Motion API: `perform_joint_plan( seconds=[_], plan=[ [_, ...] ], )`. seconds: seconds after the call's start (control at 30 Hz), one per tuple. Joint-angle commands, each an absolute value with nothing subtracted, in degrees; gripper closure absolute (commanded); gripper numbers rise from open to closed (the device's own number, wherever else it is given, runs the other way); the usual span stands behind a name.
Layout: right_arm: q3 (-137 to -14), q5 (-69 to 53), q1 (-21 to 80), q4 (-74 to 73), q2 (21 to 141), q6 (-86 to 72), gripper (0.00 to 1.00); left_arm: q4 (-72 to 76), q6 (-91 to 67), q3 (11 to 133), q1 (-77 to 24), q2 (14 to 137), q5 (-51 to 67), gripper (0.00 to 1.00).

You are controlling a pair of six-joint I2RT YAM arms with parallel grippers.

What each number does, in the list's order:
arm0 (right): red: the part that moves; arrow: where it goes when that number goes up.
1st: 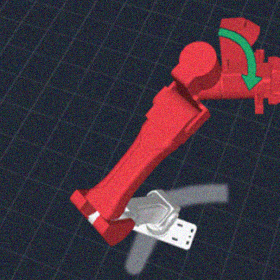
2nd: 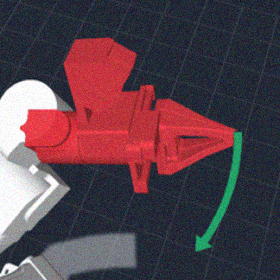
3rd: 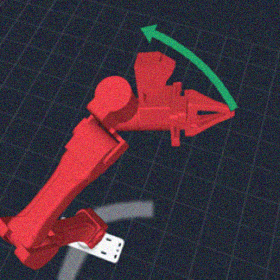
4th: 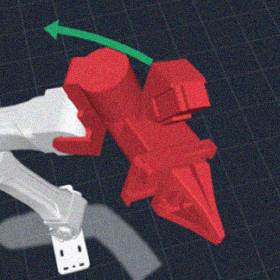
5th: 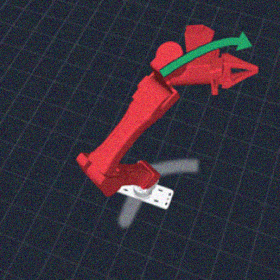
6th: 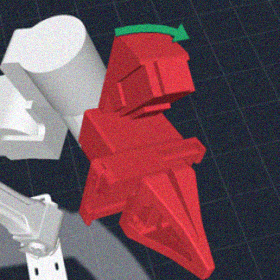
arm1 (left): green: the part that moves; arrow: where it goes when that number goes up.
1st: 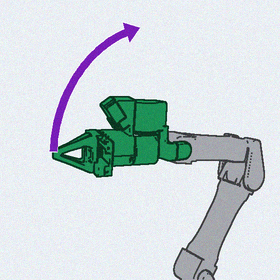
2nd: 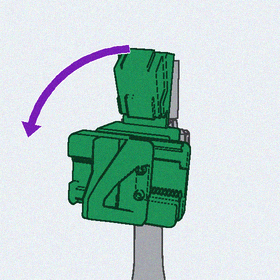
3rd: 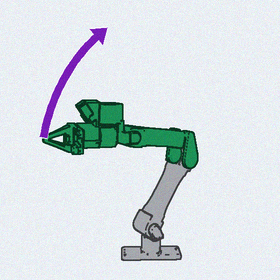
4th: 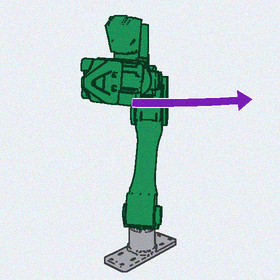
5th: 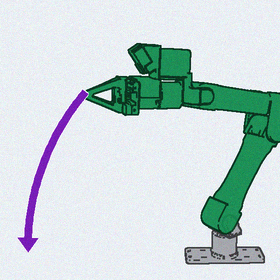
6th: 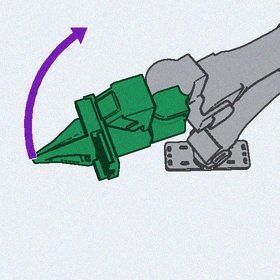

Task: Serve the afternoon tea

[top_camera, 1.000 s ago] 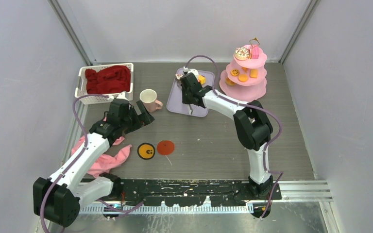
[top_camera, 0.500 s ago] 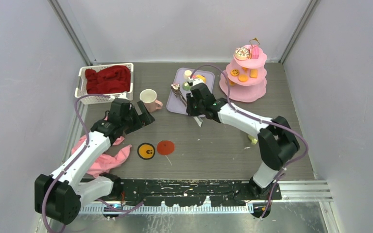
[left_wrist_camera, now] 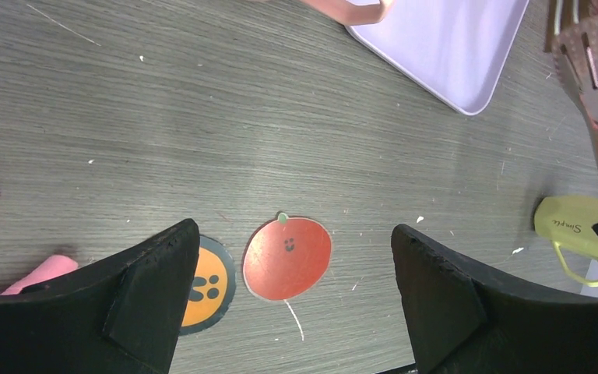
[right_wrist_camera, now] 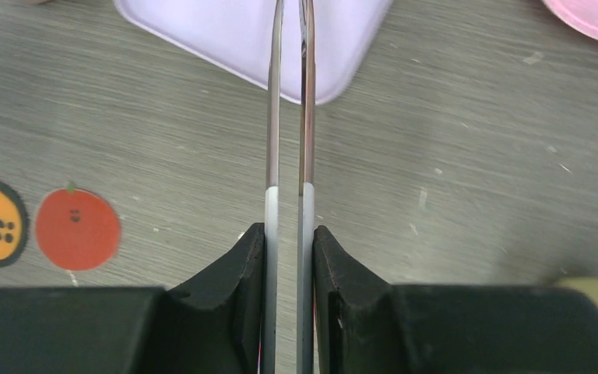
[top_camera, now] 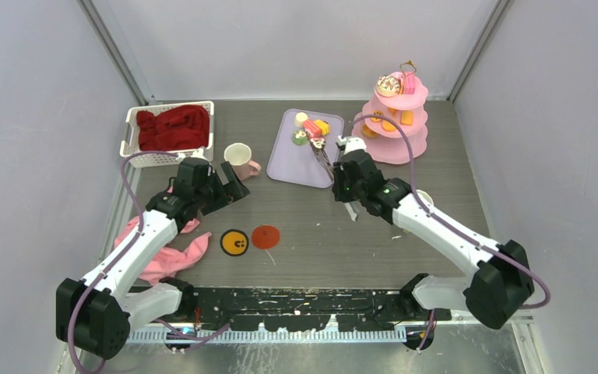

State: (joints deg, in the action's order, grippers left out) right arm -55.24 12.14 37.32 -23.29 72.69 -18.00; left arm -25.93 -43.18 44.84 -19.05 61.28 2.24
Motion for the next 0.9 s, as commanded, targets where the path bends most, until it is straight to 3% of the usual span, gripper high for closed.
perform_joint_plan(
  seconds=[0.0, 0.27, 0.87],
  plan=[
    [-53.11, 15.48, 31.84, -24.76, 65.58, -19.24, 0.99, -22.54, -43.55, 45.08, -18.72, 59.97, 3.1, 0.07],
    [-50.2, 10.69, 15.45, -27.84, 61.46, -20.77, 0.99, -22.81, -43.25, 45.35, -18.77, 59.58, 3.14, 0.08],
    [-53.14, 9.77, 3.02, -21.86, 70.42, -20.66, 0.99, -22.94, -43.23, 45.23, -18.77, 59.3, 2.92, 0.08]
  ],
)
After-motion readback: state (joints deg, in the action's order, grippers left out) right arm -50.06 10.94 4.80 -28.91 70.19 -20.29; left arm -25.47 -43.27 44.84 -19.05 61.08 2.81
